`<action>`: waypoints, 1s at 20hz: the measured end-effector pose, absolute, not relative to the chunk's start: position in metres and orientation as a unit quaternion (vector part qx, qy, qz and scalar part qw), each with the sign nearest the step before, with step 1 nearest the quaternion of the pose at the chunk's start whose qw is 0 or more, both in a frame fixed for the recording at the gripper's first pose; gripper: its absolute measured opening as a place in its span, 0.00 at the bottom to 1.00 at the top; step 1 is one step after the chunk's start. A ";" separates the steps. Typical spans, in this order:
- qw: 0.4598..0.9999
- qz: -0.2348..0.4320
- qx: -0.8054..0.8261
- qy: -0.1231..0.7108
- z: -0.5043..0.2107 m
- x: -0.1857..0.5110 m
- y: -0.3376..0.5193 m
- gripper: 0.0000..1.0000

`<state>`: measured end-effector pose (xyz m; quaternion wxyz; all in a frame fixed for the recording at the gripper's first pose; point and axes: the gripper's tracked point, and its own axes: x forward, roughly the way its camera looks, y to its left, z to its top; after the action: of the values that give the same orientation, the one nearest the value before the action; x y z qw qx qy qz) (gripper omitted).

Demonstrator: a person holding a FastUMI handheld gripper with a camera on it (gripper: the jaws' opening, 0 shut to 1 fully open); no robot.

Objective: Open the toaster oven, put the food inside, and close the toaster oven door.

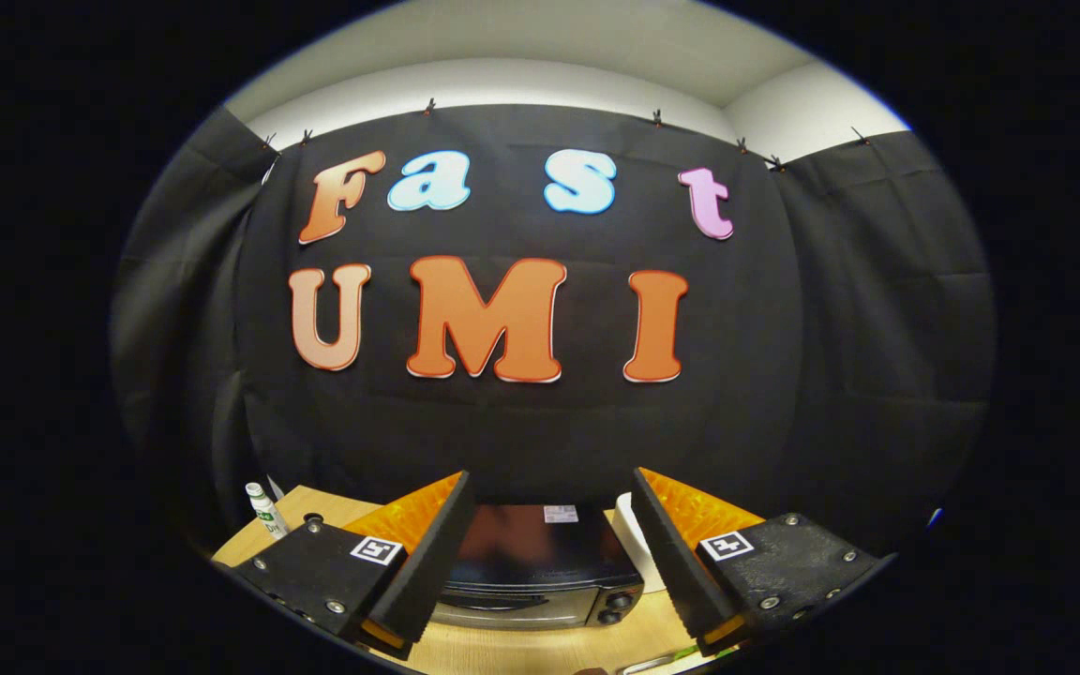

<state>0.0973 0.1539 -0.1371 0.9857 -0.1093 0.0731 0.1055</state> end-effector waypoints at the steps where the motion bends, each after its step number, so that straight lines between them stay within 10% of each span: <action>1: 0.984 0.108 -0.116 0.080 -0.152 0.103 0.157 0.99; 20: 0.963 0.113 -0.087 0.231 -0.327 0.104 0.171 1.00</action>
<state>0.1044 0.1712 -0.3269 0.9625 -0.0871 0.2305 0.1131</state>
